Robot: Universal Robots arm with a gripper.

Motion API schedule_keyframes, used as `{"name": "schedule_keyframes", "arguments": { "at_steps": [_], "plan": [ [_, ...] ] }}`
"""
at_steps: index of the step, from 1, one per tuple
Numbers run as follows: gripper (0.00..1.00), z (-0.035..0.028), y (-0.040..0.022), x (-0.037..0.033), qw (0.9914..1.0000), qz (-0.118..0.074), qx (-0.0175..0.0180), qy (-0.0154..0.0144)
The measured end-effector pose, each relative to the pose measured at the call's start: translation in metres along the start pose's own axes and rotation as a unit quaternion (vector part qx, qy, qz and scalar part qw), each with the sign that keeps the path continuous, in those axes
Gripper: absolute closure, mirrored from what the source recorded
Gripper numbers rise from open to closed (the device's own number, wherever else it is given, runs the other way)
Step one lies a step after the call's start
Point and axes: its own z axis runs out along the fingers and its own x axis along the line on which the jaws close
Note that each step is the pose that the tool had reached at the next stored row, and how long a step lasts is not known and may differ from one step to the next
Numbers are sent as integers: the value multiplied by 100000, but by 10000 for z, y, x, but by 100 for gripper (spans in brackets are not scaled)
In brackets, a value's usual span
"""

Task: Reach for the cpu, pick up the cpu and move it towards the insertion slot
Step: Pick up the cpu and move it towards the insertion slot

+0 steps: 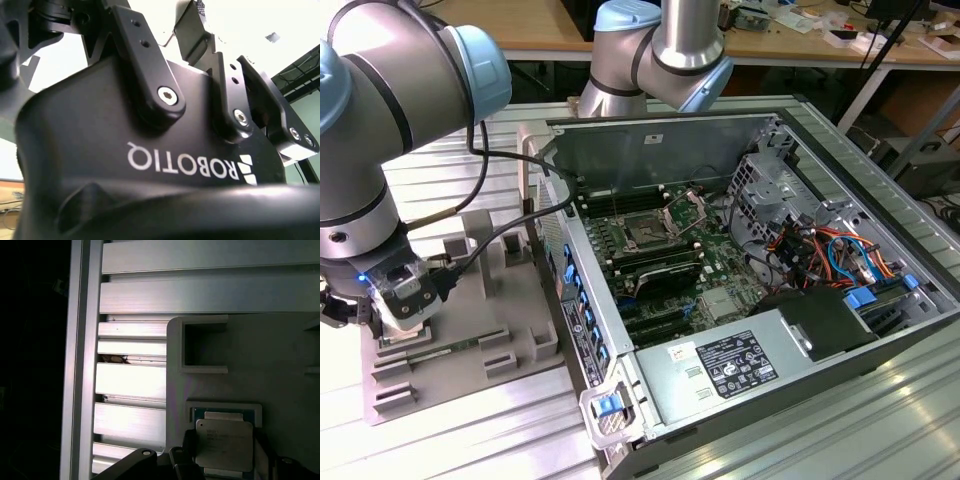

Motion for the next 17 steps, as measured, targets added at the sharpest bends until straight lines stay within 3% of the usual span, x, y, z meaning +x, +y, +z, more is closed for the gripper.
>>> {"name": "schedule_keyframes", "arguments": {
  "at_steps": [9,17],
  "plan": [
    [46,-47,1,0,100000,3,-40,-4],
    [46,-79,1,0,99999,-1,-348,-27]
  ]
}}
